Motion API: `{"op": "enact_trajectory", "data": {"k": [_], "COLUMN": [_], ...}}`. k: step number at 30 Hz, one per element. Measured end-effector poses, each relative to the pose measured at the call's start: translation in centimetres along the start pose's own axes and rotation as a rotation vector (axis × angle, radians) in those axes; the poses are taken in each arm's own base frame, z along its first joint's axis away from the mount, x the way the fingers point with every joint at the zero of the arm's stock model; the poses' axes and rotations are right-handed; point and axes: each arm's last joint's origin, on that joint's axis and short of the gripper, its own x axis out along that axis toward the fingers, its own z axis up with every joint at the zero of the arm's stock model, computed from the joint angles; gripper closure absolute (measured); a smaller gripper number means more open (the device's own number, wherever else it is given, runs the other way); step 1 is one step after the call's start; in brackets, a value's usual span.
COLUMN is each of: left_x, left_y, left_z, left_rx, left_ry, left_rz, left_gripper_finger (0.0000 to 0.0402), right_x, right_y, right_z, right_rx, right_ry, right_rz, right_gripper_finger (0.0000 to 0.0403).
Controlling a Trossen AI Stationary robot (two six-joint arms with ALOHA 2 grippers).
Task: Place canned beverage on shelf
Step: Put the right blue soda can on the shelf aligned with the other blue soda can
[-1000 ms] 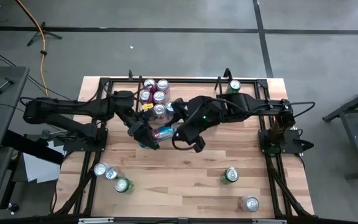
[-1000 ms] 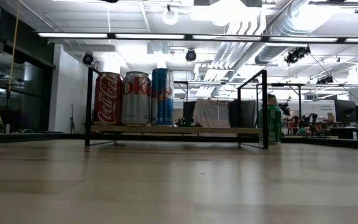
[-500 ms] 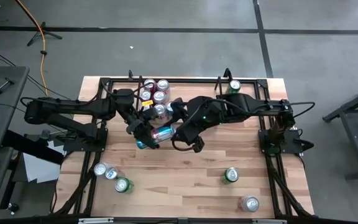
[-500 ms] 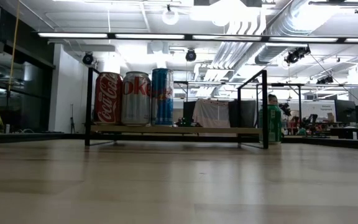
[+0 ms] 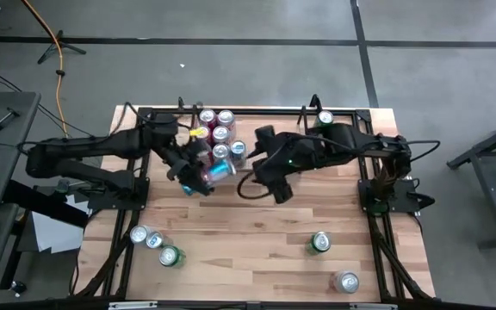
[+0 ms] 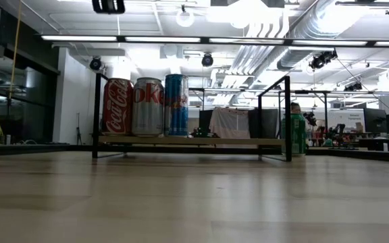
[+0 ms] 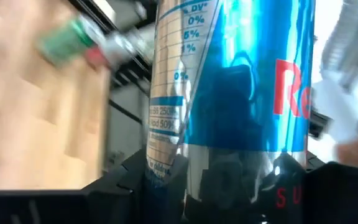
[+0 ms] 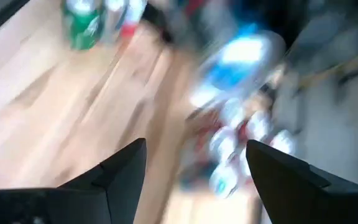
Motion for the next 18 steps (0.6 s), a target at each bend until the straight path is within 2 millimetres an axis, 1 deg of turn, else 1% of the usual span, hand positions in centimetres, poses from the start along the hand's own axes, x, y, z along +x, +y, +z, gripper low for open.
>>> {"op": "enact_trajectory", "data": {"k": [5,7,9,12,16,18], "left_x": [-2.2,-2.9,-3.4,-3.8,-4.0,-3.7], "left_y": [-0.7,-1.3,-1.8,-2.4,-3.1,-3.0], "left_z": [-0.5,-0.7,-0.9,-1.9,-3.6,-4.2], "left_rx": [0.179,0.250,0.316,0.367,0.436,0.474], "left_ry": [-0.188,-0.274,-0.343,-0.392,-0.471,-0.545], "left_rz": [0.162,0.219,0.244,0.260,0.225,0.175], "left_gripper_finger": [0.0231,0.0231,0.0231,0.0231,0.0231,0.0231], "right_x": [-0.3,0.0,0.4,0.8,2.6,3.3], "right_y": [-1.6,-2.2,-2.6,-2.5,-1.3,-0.6], "right_z": [-2.9,-3.8,-4.5,-5.5,-7.6,-8.6], "right_rx": [0.270,0.341,0.380,0.435,0.532,0.609], "right_ry": [0.137,0.170,0.166,0.102,-0.020,-0.135], "right_rz": [0.206,0.259,0.292,0.314,0.286,0.260], "right_gripper_finger": [0.0141,0.0141,0.0141,0.0141,0.0141,0.0141]}}
